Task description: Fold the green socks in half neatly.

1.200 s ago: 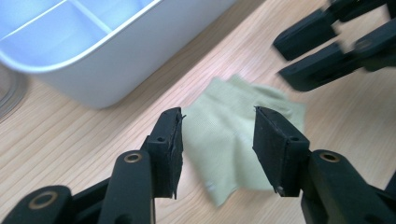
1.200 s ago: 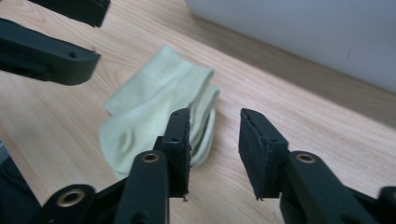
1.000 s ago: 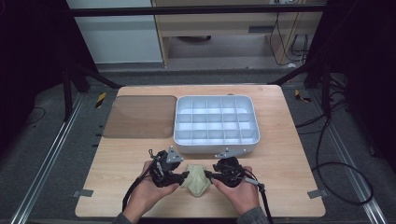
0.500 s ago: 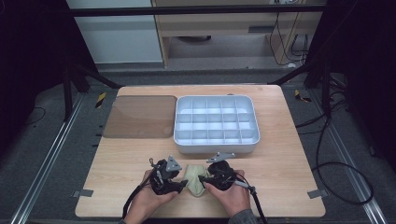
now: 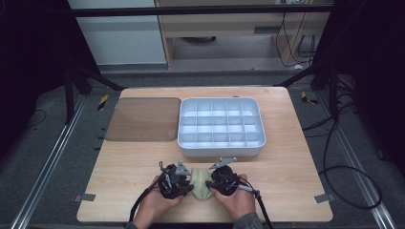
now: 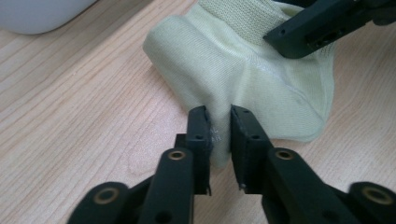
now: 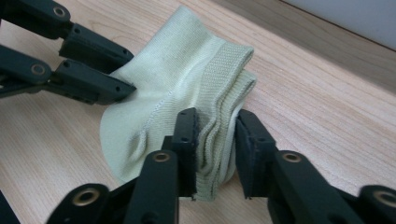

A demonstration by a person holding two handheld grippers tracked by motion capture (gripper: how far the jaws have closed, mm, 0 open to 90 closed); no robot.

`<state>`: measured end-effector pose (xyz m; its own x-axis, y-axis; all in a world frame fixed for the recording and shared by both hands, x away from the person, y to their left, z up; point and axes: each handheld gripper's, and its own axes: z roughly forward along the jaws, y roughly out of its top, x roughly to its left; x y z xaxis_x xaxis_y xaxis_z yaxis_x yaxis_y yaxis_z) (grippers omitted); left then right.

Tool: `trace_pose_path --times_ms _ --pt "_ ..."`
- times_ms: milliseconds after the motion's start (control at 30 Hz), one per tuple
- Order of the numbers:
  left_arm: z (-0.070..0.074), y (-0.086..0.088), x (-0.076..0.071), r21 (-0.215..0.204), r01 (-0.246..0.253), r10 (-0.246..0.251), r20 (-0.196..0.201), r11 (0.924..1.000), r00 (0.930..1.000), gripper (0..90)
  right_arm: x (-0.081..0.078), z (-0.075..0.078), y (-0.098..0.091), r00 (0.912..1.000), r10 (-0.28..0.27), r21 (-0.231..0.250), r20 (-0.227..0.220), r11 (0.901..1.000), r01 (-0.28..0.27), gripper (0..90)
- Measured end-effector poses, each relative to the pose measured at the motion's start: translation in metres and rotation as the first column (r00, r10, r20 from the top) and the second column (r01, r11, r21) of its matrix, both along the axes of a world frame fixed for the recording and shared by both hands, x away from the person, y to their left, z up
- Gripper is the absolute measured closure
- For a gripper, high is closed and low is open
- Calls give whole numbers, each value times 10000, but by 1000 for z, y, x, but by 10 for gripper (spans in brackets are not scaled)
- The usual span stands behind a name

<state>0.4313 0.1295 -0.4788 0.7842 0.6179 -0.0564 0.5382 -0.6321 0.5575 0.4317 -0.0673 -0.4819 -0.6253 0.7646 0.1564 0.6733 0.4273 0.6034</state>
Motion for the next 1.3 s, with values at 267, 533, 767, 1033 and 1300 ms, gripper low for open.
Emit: trace_pose_path --times_ms 267,533,767,1033,1300 --pt "3 5 -3 164 190 -185 -312 9997 9993 845 -2 1 -1 9994 313 -78 -154 9995 -314 789" --pt "5 13 -8 446 324 -308 -357 9985 9989 847 -6 -1 4 9985 494 168 -255 9987 -490 791" --pt "12 21 -14 433 86 -91 120 9990 9999 755 -10 -1 15 9977 664 44 -136 9978 -664 790" --pt "20 19 -4 -12 -563 562 608 9984 9966 652 -10 -1 17 9978 652 67 -133 9979 -651 788" --pt "3 18 8 42 -738 737 189 9973 9971 599 -9 -2 16 9976 676 163 -167 9976 -674 787"
